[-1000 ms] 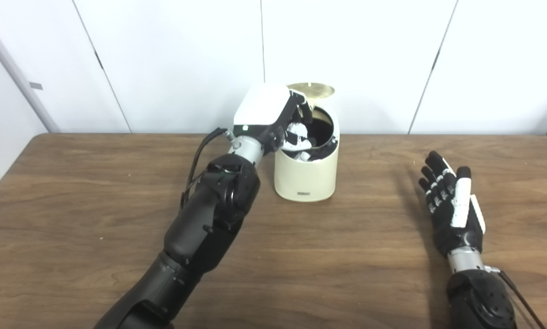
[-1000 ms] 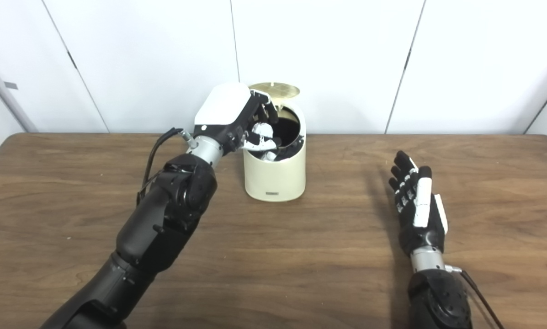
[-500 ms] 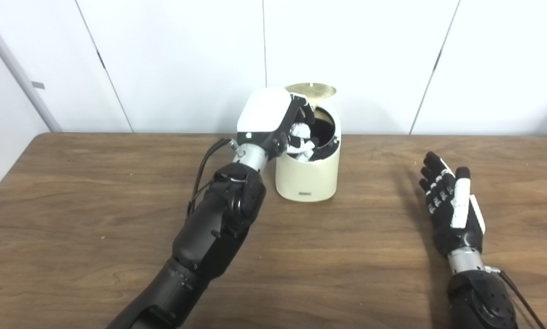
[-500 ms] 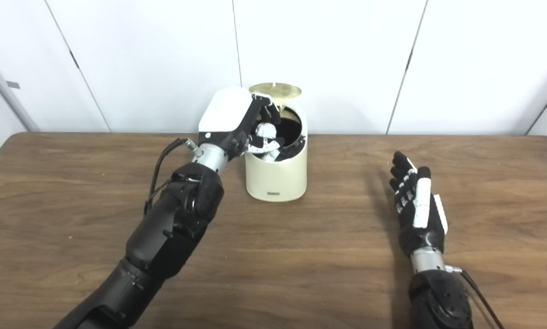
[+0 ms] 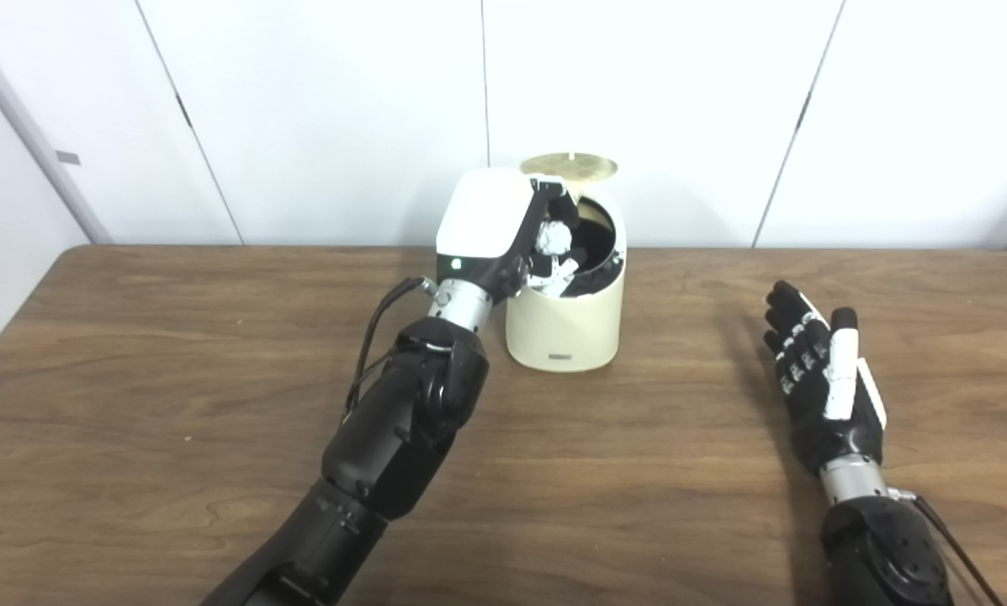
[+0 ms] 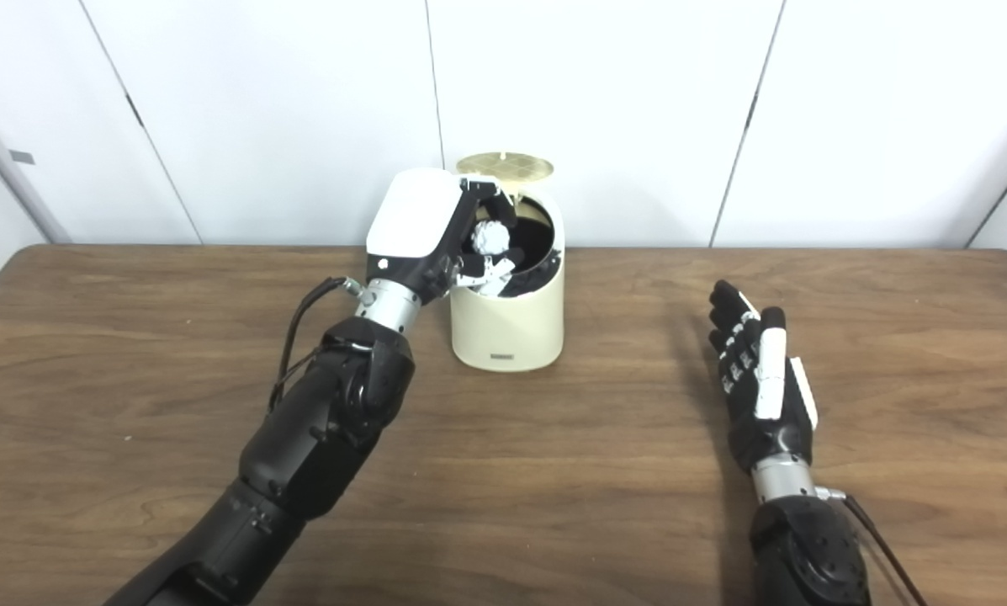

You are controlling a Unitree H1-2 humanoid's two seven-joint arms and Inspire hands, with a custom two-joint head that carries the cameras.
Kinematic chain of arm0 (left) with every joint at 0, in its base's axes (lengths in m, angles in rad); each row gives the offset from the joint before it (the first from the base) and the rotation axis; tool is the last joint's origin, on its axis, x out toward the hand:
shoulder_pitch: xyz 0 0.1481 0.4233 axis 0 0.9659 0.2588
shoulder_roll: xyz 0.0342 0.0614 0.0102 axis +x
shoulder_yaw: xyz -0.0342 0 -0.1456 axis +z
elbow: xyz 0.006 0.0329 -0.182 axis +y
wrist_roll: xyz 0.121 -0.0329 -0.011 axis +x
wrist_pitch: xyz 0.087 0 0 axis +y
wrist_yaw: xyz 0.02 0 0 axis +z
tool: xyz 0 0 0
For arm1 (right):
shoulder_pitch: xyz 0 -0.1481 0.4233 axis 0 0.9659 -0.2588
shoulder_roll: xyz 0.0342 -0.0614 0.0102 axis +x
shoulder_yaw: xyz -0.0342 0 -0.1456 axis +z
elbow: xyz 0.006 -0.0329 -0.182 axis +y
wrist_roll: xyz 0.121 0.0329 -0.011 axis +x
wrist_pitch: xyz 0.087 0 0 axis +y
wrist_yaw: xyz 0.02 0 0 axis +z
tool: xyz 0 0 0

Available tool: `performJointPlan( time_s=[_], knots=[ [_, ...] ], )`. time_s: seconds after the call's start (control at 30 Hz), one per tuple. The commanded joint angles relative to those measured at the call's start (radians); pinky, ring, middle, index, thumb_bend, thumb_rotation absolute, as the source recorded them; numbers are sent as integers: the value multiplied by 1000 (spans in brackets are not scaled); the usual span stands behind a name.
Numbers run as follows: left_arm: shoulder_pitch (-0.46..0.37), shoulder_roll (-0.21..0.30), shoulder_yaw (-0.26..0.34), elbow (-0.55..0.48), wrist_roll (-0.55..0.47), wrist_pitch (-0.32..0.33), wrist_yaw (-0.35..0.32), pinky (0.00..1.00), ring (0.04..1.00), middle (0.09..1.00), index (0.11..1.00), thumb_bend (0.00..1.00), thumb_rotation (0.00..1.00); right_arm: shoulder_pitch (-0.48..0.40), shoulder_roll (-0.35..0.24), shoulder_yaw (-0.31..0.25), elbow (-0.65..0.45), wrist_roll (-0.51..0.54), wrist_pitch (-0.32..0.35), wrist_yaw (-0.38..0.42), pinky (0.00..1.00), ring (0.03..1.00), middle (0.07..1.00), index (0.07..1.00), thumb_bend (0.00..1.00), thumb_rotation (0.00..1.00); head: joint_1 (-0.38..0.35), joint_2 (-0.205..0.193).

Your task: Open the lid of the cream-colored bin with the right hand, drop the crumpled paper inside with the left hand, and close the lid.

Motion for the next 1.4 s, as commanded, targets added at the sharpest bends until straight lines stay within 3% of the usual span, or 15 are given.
performJointPlan(
  time_s=[0.0, 0.53, 0.73, 0.77, 0.8, 0.9, 0.93, 1.0, 1.37],
  knots=[
    [-37, -5, -2, 4, -3, -20, 15, 269, 423, 576, 509, 461, 0, 33, 0, 7, 14, 9, -2, 19, 990, 956, 907, 845, 622, 1000, -1, 0],
    [-39, -4, -16, 12, 9, -4, 3, 290, 444, 583, 480, 464, 0, 33, 1, 9, 17, 3, 5, 16, 985, 945, 902, 858, 645, 1000, -4, 3],
    [-39, 5, -32, -5, 40, 25, -13, 348, 488, 554, 464, 473, 0, 32, 3, 9, 24, 3, -2, 18, 976, 937, 891, 841, 663, 1000, -5, 3],
    [-39, 6, -34, -8, 42, 29, -18, 419, 538, 549, 465, 495, 0, 32, 2, 9, 26, 2, -2, 20, 977, 937, 892, 843, 661, 1000, -4, 2],
    [-39, 7, -36, -10, 44, 31, -22, 471, 577, 602, 481, 510, 28, 31, 1, 10, 27, 2, -3, 20, 978, 938, 895, 849, 661, 1000, -4, 2],
    [-37, 7, -35, -17, 41, 38, -37, 505, 613, 648, 493, 520, 48, 31, 2, 10, 33, 0, -7, 20, 980, 938, 896, 856, 659, 1000, -4, 2],
    [-37, 7, -35, -20, 38, 41, -44, 510, 621, 658, 561, 719, 24, 31, 1, 11, 34, -2, -8, 19, 978, 938, 895, 856, 661, 1000, -4, 2],
    [-37, 8, -35, -25, 35, 45, -57, 521, 636, 674, 631, 898, 5, 31, 0, 11, 36, -5, -9, 19, 980, 942, 896, 854, 672, 1000, -6, 4],
    [-42, 8, -27, -16, 20, 43, -74, 565, 672, 717, 683, 974, 0, 23, -4, 6, 28, -4, 12, 10, 987, 937, 894, 858, 648, 1000, -15, 4]
  ],
)
